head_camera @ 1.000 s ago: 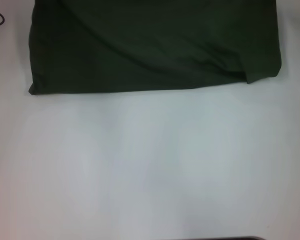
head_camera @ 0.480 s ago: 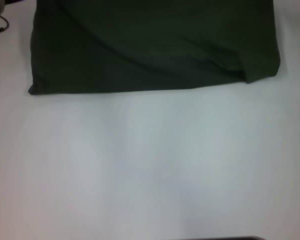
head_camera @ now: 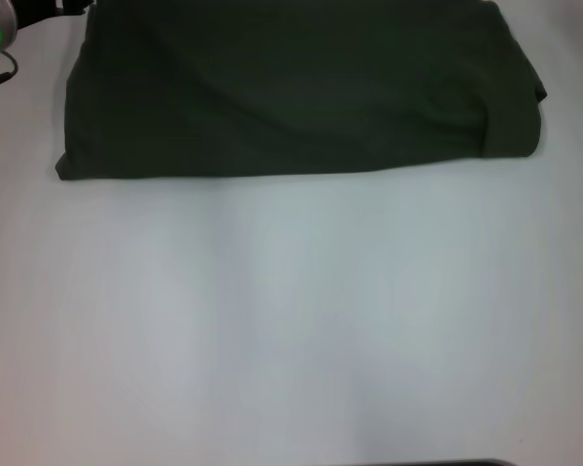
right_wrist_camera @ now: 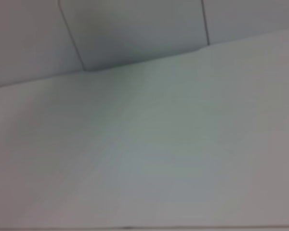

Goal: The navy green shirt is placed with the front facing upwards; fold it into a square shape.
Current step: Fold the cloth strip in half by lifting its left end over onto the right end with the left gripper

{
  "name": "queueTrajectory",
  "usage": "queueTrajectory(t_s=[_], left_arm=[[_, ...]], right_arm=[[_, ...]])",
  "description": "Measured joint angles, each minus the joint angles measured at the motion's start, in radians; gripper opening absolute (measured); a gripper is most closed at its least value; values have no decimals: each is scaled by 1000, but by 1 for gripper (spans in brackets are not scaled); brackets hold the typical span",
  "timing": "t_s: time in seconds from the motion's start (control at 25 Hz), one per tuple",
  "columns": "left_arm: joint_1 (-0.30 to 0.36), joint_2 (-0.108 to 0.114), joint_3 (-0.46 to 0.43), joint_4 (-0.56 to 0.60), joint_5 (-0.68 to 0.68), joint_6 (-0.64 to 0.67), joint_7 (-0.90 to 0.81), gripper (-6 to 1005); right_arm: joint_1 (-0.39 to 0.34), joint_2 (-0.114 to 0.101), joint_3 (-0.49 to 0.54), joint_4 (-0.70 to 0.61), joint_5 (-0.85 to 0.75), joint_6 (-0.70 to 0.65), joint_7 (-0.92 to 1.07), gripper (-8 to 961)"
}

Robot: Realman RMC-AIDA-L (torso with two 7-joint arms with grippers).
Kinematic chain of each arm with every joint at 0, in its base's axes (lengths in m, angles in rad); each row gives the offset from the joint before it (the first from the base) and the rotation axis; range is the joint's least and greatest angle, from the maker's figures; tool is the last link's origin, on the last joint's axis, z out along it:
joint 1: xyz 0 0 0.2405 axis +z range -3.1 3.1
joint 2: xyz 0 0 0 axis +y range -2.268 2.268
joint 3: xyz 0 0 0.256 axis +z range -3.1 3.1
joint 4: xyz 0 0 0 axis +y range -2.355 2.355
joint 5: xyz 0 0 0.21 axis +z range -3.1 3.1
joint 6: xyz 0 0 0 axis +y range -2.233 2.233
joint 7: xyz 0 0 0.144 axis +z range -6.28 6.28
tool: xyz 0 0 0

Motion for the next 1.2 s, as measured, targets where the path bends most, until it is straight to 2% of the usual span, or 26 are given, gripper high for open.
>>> queueTrajectory(t_s=[0.2, 0.32, 0.4, 0.52, 0.76, 0.92, 1.2], left_arm=[[9, -6, 1, -2, 1, -9, -2, 394], [21, -6, 0, -11, 1, 29, -7, 458], [38, -6, -1, -31, 1, 78, -13, 553], [68, -6, 0, -72, -18, 165, -15, 695], [150, -1, 6, -157, -89, 364, -9, 885], [184, 3, 6, -175, -92, 424, -19, 940], [227, 7, 9, -184, -92, 436, -27, 938]], right_arm=[[-29, -2, -2, -39, 38, -40, -20, 359], [-58, -10, -2, -60, 37, -119, -11, 471], [-82, -18, -2, -74, 37, -182, 0, 545], [-126, -35, -8, -101, 35, -290, 28, 676], [-200, -79, -21, -112, 22, -461, 85, 918], [-231, -108, -34, -109, -3, -544, 155, 913], [-244, -130, -38, -102, -40, -642, 261, 913]])
